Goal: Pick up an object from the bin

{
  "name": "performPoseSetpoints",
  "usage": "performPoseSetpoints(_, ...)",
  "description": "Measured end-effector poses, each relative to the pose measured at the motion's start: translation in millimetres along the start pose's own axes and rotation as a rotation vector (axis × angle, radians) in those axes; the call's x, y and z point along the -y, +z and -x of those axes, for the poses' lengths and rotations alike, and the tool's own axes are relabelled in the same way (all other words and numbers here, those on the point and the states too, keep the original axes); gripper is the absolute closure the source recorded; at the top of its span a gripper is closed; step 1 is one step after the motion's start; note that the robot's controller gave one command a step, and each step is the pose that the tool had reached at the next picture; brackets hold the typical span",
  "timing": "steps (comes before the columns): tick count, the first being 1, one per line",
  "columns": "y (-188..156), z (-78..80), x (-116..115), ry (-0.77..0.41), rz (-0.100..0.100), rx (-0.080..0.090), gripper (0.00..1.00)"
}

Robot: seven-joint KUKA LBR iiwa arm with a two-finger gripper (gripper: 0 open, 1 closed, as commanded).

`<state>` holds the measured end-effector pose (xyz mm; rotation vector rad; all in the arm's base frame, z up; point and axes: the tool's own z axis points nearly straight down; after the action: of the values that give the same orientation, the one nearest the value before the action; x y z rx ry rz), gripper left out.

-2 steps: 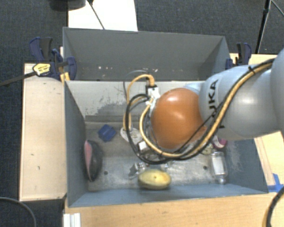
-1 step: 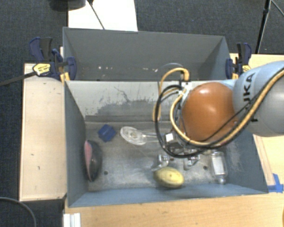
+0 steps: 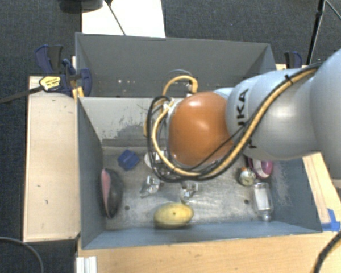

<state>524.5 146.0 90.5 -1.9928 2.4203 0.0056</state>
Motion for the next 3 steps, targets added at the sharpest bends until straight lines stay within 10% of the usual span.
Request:
performPoseSetpoints(1,13,-73.9,5,-0.024,0.003,-0.01,0.0)
performPoseSetpoints(2,19,-5.2,-45,0.035,0.0,-0.004,0.0)
performPoseSetpoints(3,17,-5.1,-41,0.036,-0.008,0.005,1.0)
